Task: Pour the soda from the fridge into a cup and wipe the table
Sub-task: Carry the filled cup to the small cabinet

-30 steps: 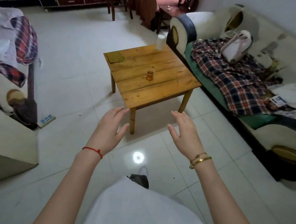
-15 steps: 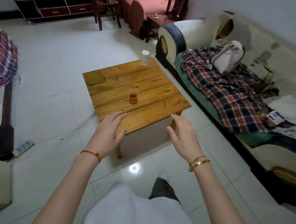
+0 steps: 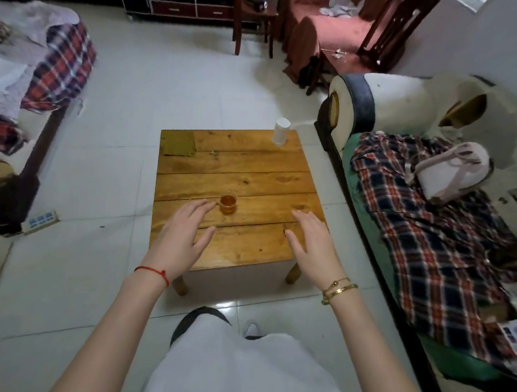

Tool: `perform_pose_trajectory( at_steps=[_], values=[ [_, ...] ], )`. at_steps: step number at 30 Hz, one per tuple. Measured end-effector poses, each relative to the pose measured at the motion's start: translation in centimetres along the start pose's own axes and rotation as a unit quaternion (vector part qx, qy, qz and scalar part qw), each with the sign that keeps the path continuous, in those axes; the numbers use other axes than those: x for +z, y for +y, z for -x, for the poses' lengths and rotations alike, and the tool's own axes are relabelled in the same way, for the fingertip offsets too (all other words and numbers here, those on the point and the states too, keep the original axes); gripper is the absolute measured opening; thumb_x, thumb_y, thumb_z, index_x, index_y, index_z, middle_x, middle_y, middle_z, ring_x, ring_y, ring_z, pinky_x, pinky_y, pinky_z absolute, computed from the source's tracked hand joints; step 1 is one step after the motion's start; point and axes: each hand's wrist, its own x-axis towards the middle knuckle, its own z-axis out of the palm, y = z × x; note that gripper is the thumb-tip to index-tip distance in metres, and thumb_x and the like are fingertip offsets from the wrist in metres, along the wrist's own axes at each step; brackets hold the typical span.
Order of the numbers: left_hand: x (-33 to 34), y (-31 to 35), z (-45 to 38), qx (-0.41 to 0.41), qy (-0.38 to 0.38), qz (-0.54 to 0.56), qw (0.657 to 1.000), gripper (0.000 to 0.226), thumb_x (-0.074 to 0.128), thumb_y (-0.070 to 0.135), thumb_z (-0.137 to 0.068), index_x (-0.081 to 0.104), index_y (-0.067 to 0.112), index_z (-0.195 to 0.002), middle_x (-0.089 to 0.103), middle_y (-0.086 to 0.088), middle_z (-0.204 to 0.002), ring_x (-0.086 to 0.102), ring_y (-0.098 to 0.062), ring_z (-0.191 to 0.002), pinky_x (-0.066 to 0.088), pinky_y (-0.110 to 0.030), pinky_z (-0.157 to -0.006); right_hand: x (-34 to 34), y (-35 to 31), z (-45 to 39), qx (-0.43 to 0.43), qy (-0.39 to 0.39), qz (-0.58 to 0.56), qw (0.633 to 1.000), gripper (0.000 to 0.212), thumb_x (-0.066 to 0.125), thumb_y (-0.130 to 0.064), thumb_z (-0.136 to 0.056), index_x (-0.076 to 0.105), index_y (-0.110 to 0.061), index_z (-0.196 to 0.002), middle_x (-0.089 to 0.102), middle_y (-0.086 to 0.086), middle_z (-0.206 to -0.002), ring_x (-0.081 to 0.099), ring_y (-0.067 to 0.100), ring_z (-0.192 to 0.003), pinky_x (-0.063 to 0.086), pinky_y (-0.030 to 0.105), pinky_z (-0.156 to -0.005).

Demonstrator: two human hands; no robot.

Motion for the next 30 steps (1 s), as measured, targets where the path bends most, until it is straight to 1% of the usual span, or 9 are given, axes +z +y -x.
perform_pose_trajectory(
  at_steps=[6,10,13,15,19,21,23,26,30],
  values=[
    [1.1,0.3,-4.2,-0.058,0.014,0.009,0.998,0.052,0.049,0.035,-0.098,0.038,0.023,-0.148,0.039,0.002,-0.152,0.033,-0.015,-0.142,0.031,-0.039,-0.117,-0.4,1.4,-6.7,-0.021,-0.048,-0.016,0.999,0.051,0.042,-0.039,-0.100,0.037,-0.020,-0.147,0.039,-0.001,-0.152,0.024,0.015,-0.146,0.023,0.042,-0.121],
    [1.6,-1.2,-7.0,-0.069,0.002,0.018,0.997,0.051,0.049,0.033,-0.098,0.040,0.021,-0.147,0.041,-0.001,-0.151,0.035,-0.017,-0.140,0.033,-0.041,-0.116,1.4,1.7,-10.5,-0.039,-0.078,-0.014,0.996,0.050,0.044,-0.038,-0.100,0.039,-0.018,-0.145,0.043,0.001,-0.148,0.033,0.015,-0.142,0.028,0.039,-0.118],
    [1.8,-2.8,-9.1,-0.083,-0.014,0.023,0.996,0.051,0.050,0.033,-0.099,0.039,0.021,-0.147,0.041,0.000,-0.151,0.035,-0.017,-0.140,0.033,-0.041,-0.116,2.9,1.9,-13.1,-0.029,-0.100,-0.017,0.994,0.049,0.045,-0.035,-0.100,0.040,-0.016,-0.144,0.045,0.001,-0.147,0.035,0.015,-0.140,0.027,0.031,-0.117],
    [2.1,-4.0,-10.3,-0.092,-0.024,0.027,0.995,0.051,0.051,0.032,-0.098,0.039,0.020,-0.147,0.043,-0.001,-0.150,0.037,-0.018,-0.139,0.034,-0.039,-0.115,3.9,2.0,-14.7,-0.012,-0.110,-0.027,0.994,0.048,0.046,-0.035,-0.100,0.041,-0.016,-0.143,0.046,0.002,-0.147,0.037,0.016,-0.139,0.030,0.032,-0.116],
    [2.8,-6.7,-13.0,-0.122,-0.035,0.039,0.991,0.051,0.053,0.029,-0.098,0.041,0.018,-0.146,0.046,-0.002,-0.147,0.041,-0.018,-0.136,0.035,-0.033,-0.113,5.5,2.3,-18.4,0.036,-0.123,-0.058,0.990,0.044,0.046,-0.032,-0.100,0.046,-0.014,-0.140,0.050,0.003,-0.142,0.044,0.017,-0.133,0.037,0.033,-0.111],
    [3.4,-8.1,-14.5,-0.144,-0.040,0.048,0.988,0.052,0.054,0.027,-0.097,0.040,0.018,-0.146,0.046,-0.003,-0.147,0.042,-0.020,-0.136,0.035,-0.034,-0.112,6.3,2.4,-20.4,0.072,-0.126,-0.079,0.986,0.040,0.046,-0.029,-0.100,0.050,-0.011,-0.136,0.054,0.006,-0.137,0.049,0.020,-0.128,0.042,0.035,-0.107],
    [4.2,-9.2,-16.0,-0.166,-0.050,0.061,0.983,0.055,0.056,0.026,-0.097,0.037,0.017,-0.148,0.045,-0.005,-0.148,0.041,-0.022,-0.137,0.036,-0.036,-0.114,7.4,2.7,-22.5,0.111,-0.131,-0.096,0.980,0.036,0.045,-0.026,-0.101,0.054,-0.009,-0.132,0.060,0.008,-0.128,0.056,0.023,-0.119,0.047,0.034,-0.099],
    [6.2,-11.0,-18.2,-0.205,-0.053,0.089,0.973,0.060,0.062,0.022,-0.093,0.037,0.015,-0.148,0.046,-0.007,-0.147,0.043,-0.024,-0.135,0.037,-0.040,-0.113,10.1,3.8,-25.7,0.181,-0.151,-0.129,0.963,0.033,0.044,-0.025,-0.101,0.060,-0.009,-0.125,0.066,0.011,-0.119,0.061,0.026,-0.109,0.044,0.028,-0.087],
    [10.0,-13.3,-20.5,-0.258,-0.065,0.122,0.956,0.068,0.069,0.018,-0.088,0.037,0.015,-0.147,0.050,-0.008,-0.143,0.048,-0.025,-0.130,0.041,-0.039,-0.109,14.8,5.5,-29.0,0.267,-0.182,-0.197,0.926,0.031,0.043,-0.021,-0.101,0.065,-0.007,-0.119,0.067,0.007,-0.101,0.064,0.029,-0.093,0.050,0.033,-0.080]
  ],
)
